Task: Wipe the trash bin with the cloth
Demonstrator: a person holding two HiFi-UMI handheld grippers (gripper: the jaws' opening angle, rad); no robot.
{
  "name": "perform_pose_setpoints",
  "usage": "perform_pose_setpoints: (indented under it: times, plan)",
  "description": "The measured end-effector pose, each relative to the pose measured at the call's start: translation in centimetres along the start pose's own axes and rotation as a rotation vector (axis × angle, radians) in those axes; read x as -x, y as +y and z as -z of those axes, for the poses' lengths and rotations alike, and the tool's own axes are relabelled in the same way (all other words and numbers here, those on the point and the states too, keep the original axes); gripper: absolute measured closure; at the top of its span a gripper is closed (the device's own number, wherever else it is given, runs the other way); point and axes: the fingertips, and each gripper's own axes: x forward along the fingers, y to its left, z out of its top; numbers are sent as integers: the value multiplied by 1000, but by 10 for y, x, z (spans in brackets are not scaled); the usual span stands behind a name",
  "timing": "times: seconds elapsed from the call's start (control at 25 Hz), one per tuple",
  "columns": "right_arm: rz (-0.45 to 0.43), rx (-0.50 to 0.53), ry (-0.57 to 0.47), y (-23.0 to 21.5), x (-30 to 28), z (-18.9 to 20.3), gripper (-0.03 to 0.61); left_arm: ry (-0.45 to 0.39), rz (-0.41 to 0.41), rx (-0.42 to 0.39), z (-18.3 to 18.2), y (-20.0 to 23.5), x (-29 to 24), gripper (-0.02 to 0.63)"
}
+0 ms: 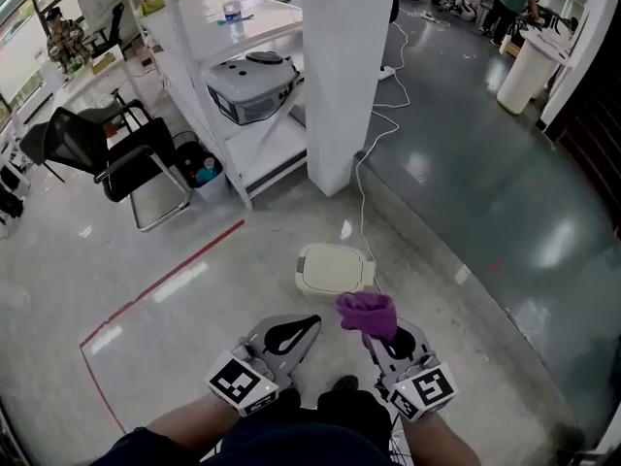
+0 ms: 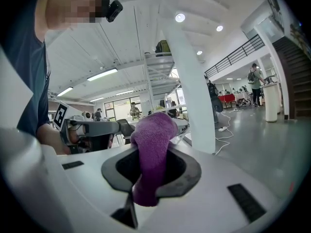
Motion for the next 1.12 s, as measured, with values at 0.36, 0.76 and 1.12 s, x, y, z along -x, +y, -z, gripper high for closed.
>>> perform_pose_setpoints:
  times: [0.36,0.76,1.12]
  plan:
    - [36,3,0,-63,-43,92,499,-16,11,-26,85,46,-48,611]
    - [42,-3,-35,-122,-102,199,499,-34,12,-34,200,102,-96,611]
    - [42,27,-69,-161,-148,292,499,-70,22,-49,299,141,-122,611]
